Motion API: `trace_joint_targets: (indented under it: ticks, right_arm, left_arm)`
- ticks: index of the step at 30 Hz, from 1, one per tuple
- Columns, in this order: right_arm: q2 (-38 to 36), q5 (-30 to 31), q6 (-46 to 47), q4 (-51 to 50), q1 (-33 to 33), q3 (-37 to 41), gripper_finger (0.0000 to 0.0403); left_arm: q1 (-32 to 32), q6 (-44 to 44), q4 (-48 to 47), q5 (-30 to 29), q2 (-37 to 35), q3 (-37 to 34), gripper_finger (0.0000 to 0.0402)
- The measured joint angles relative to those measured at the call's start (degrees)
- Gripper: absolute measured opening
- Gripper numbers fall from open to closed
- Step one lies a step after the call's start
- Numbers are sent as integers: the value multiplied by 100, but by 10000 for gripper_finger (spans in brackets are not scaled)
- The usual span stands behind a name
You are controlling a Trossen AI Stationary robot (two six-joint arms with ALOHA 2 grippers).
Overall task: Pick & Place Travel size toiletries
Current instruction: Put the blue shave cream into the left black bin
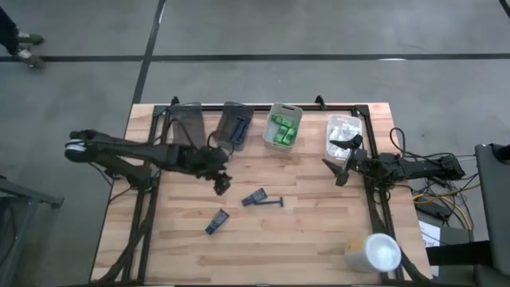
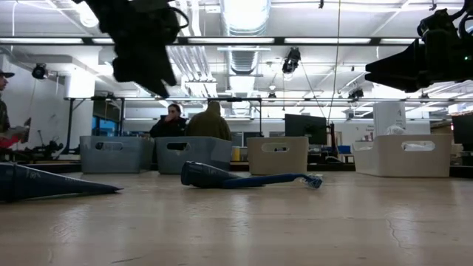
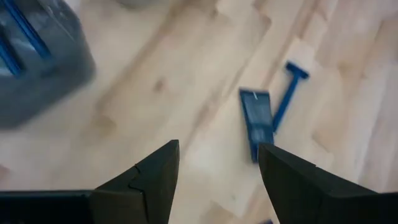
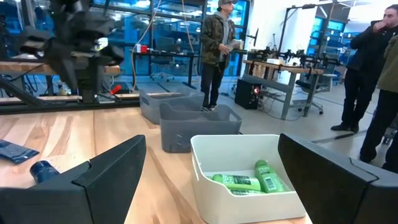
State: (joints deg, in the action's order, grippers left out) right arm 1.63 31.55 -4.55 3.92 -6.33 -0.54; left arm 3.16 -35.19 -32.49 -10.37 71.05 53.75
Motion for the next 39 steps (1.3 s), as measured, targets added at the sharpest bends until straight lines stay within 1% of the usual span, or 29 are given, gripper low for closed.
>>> trace_joint_targets:
  ticks: [6,12,16,18,21,24,26,28,30,32,34,35,37,39]
  right_arm:
    - [0,0,-8,0,-2,0,364]
    - [0,0,0,1,-2,0,364]
    - [0,0,-2,0,-2,0,364]
    - [0,0,-12,2,-2,0,363]
    - [0,0,-9,1,-1,0,364]
    - [0,0,1,2,-1,0,364]
    - [0,0,-12,0,-2,0,364]
    - [0,0,1,0,0,0,364]
    - [0,0,-11,1,0,0,363]
    - [0,0,0,0,0,0,364]
    - [0,0,-12,0,0,0,363]
    - [0,0,-12,0,-2,0,364]
    - [0,0,1,0,-2,0,364]
    - [0,0,-12,2,0,0,364]
  left_arm:
    - [618,-581,-92,81,117,-150,218]
    - [1182,-925,-91,510,305,-153,218]
    - [1538,-1237,-82,560,405,-230,218]
    - [1631,-1367,-94,572,422,-324,218]
    - [1656,-1784,-102,571,424,-480,219]
    - [1675,-2030,-98,693,424,-617,231]
    - [1710,-2049,-78,912,440,-687,247]
    - [1772,-2047,120,1340,510,-763,266]
    - [1840,-1974,548,1885,609,-827,286]
    - [1938,-1812,1035,2201,724,-836,303]
    - [2041,-1706,1256,2148,849,-830,314]
    - [2079,-1707,1195,2003,923,-809,317]
    - [2105,-1758,928,1687,1065,-752,316]
    - [2102,-1869,594,1518,1170,-699,313]
